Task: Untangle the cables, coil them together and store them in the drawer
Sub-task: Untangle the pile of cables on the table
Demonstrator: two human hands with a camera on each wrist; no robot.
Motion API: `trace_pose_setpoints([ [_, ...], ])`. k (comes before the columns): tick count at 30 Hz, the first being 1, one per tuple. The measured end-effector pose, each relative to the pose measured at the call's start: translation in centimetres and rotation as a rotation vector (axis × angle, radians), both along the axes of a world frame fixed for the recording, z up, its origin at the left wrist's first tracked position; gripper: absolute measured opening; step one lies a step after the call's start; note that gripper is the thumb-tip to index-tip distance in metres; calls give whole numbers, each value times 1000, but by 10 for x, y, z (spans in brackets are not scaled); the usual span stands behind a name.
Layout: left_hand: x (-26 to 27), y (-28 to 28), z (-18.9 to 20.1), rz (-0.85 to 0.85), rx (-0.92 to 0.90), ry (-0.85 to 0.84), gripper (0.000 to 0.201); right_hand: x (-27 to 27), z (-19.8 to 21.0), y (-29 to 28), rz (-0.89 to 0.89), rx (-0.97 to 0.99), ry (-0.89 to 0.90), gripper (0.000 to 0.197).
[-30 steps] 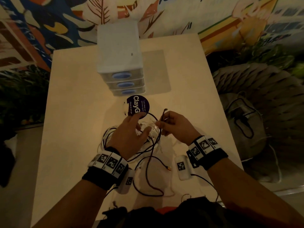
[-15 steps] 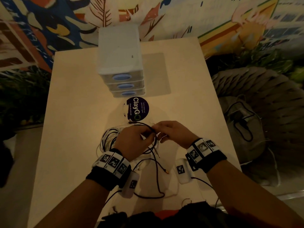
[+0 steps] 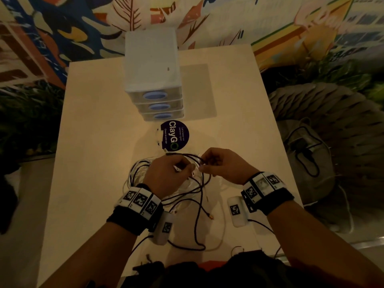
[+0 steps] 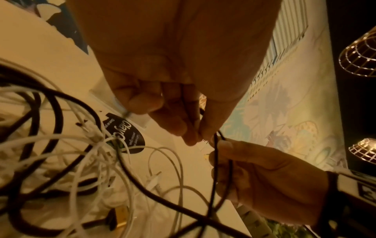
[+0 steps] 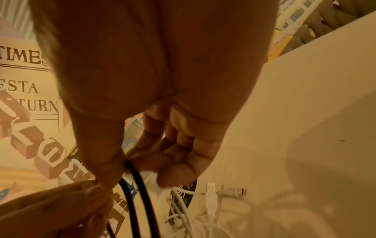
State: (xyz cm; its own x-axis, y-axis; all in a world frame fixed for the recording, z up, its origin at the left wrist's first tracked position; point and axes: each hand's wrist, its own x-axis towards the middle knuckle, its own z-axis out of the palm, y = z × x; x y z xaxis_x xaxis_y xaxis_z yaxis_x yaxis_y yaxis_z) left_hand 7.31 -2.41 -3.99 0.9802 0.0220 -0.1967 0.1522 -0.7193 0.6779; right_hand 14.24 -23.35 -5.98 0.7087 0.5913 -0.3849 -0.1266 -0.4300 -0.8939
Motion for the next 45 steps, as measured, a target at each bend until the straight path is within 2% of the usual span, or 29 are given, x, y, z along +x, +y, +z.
trace_pose_setpoints([
  [4,5,-6,3,6,-7,94,42,-3,2,5,45,-67,-125,19],
  [7,6,-8,4,93,-55,62,32,-5,2,9,83,-57,-160,13],
  [10,2,3,5,162,-60,58,37,0,0,3,24,-85,-192,13],
  [15,-8,27,-2,-3,138,326,61,9,0,-16,-209,-70,-205,30],
  [17,-8,33,-7,-54,238,358,72,13,4,-19,-261,-64,-215,34],
  [18,-9,35,-8,-57,280,336,73,14,5,-19,-268,-56,-215,36],
  [20,-6,34,-5,-8,293,236,64,15,8,-18,-249,-30,-222,37],
  [22,0,28,2,92,201,158,48,14,12,-15,-203,11,-247,36],
  [24,9,20,9,83,143,177,37,12,17,-11,-168,53,-252,36],
  [28,19,9,13,-50,173,185,45,8,22,-9,-131,41,-223,36],
  [30,18,11,14,-23,152,104,45,9,15,-14,-128,-38,-201,34],
  [32,17,11,18,20,56,21,42,9,6,-21,-173,-92,-116,31],
  [35,19,7,29,43,-47,3,45,6,-2,-26,-263,-133,-27,33],
  [36,20,5,34,54,-62,-10,47,3,-2,-27,-297,-174,-82,38],
  [39,23,2,45,109,-90,-82,49,-6,12,-29,-357,-214,-424,42],
  [40,24,1,47,112,-112,-98,49,-9,22,-26,-307,-182,-484,39],
  [42,24,-1,50,70,-160,-120,48,-14,41,-15,-92,-120,-437,33],
  [45,22,-8,53,-33,-196,-134,48,-15,48,7,221,-200,-375,34],
])
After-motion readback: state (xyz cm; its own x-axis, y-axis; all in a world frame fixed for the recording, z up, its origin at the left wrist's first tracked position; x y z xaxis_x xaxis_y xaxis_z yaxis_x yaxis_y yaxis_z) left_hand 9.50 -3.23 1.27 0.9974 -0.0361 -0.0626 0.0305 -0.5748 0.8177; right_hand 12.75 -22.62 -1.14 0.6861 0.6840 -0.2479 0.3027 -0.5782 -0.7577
